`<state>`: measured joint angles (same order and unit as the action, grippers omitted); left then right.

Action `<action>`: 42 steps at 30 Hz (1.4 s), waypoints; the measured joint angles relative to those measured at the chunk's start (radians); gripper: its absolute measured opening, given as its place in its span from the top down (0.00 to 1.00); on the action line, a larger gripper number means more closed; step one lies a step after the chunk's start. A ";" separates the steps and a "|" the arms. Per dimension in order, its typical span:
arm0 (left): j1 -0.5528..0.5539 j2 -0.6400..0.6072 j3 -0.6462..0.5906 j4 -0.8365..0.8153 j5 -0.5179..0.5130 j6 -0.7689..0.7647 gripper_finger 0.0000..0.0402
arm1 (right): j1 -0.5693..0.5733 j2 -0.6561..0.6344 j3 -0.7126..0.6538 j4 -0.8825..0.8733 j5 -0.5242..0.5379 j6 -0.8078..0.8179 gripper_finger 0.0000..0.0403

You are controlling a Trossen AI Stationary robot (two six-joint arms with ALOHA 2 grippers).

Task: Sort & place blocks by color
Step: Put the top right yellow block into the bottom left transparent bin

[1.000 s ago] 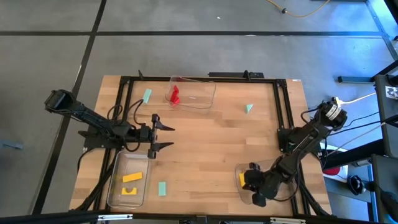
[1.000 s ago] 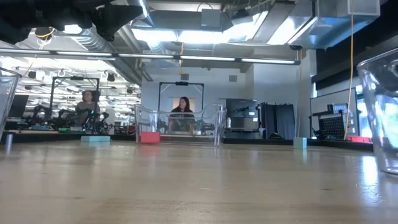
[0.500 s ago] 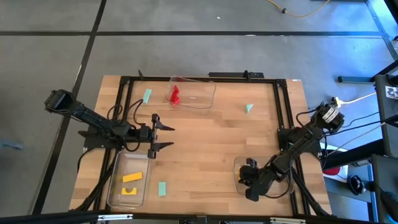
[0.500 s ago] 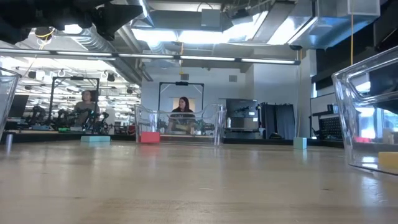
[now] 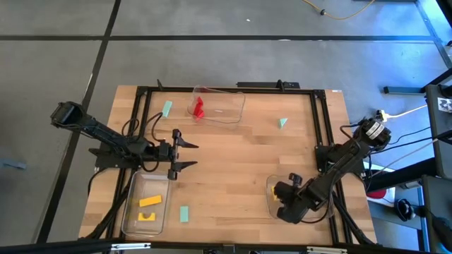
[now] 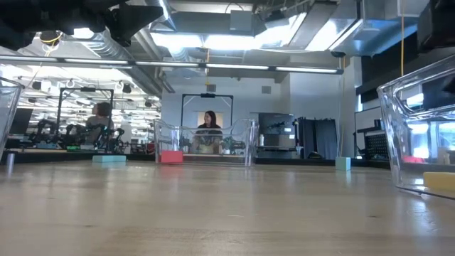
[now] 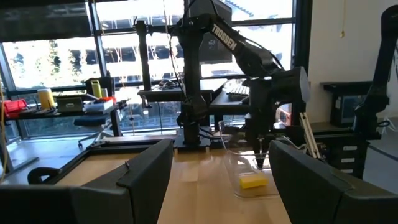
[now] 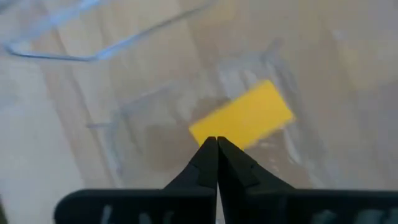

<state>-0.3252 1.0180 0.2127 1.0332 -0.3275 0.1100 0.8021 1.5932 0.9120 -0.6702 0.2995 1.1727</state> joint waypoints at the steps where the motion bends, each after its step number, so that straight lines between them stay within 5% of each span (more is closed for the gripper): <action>1: 0.000 0.000 0.000 0.000 0.000 -0.002 0.36 | 0.000 0.000 0.012 -0.031 -0.002 0.013 1.00; 7: 0.000 0.000 0.000 0.000 0.000 -0.003 0.36 | -0.010 0.000 0.010 0.047 0.109 0.001 1.00; 18: 0.000 0.000 0.001 0.001 -0.001 -0.003 0.36 | -0.059 0.069 -0.017 0.126 0.050 0.118 1.00; 27: 0.000 0.000 0.001 0.000 -0.001 -0.004 0.36 | -0.060 0.073 -0.017 0.048 0.045 0.208 1.00; 42: -0.001 0.000 0.001 0.000 0.000 -0.006 0.36 | -0.043 0.077 0.123 -0.353 -0.193 0.162 1.00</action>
<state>-0.3260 1.0180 0.2134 1.0336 -0.3279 0.1043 0.7586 1.6703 1.0353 -1.0231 0.1061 1.3343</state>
